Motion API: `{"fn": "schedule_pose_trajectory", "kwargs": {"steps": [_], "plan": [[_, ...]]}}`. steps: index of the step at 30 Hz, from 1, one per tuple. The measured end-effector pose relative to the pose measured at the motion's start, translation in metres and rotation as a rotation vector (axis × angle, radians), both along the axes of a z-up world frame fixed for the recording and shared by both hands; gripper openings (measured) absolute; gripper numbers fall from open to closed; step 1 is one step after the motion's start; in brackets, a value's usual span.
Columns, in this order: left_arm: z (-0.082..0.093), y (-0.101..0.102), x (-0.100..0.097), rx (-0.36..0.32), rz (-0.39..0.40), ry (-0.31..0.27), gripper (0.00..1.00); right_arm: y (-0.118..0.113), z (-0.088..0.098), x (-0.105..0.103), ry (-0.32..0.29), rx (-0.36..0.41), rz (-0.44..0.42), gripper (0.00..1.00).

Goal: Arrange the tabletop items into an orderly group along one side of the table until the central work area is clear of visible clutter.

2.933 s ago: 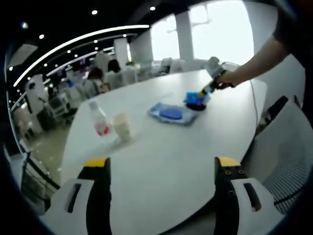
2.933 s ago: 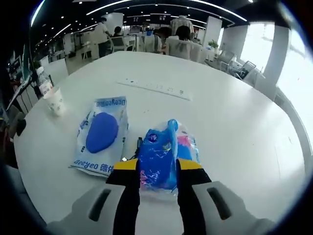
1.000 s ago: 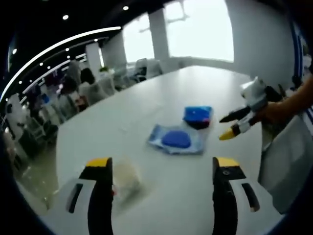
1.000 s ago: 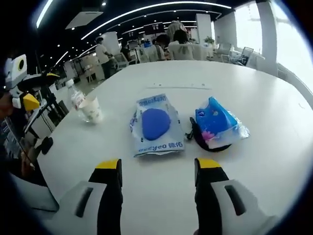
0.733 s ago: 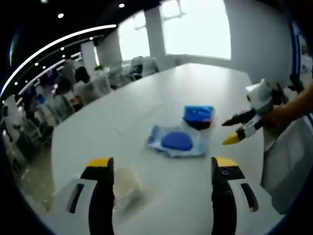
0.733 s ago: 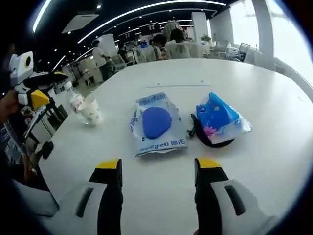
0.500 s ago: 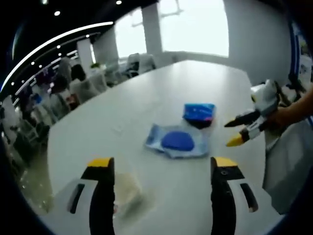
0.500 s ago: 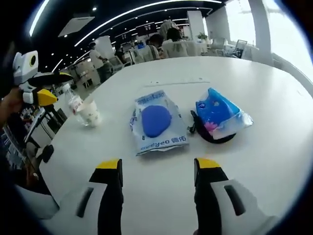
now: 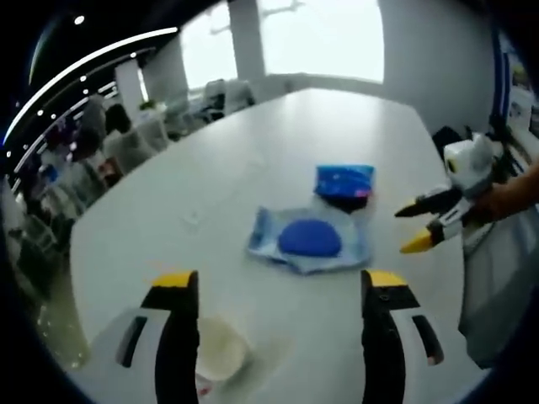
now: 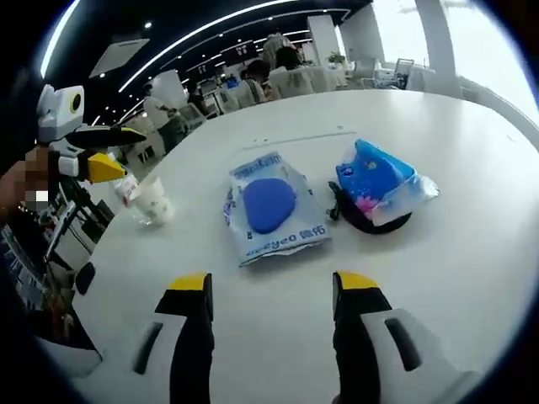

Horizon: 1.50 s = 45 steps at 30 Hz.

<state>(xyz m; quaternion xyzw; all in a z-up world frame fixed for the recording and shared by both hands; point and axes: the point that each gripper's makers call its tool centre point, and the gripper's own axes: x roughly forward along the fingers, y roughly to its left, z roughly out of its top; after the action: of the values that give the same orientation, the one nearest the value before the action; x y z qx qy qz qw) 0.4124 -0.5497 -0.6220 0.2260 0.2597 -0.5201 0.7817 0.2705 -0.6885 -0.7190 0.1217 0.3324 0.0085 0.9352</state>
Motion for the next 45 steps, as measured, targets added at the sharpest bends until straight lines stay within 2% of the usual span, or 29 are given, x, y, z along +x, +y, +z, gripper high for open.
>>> {"fn": "schedule_pose_trajectory", "kwargs": {"steps": [7, 10, 23, 45], "plan": [[-0.015, -0.012, 0.012, 0.046, -0.035, 0.021, 0.75, 0.003, -0.004, 0.002, 0.004, 0.035, -0.021, 0.56], [-0.021, -0.017, 0.017, 0.06, -0.042, 0.047, 0.71, 0.004, -0.007, 0.003, 0.007, 0.046, -0.033, 0.56], [-0.045, -0.043, 0.043, 0.137, -0.102, 0.071, 0.66, 0.003, -0.015, 0.013, 0.006, 0.108, -0.098, 0.49], [-0.094, -0.072, 0.064, 0.242, -0.191, 0.131, 0.5, 0.014, -0.028, 0.022, 0.02, 0.188, -0.139, 0.37]]}}
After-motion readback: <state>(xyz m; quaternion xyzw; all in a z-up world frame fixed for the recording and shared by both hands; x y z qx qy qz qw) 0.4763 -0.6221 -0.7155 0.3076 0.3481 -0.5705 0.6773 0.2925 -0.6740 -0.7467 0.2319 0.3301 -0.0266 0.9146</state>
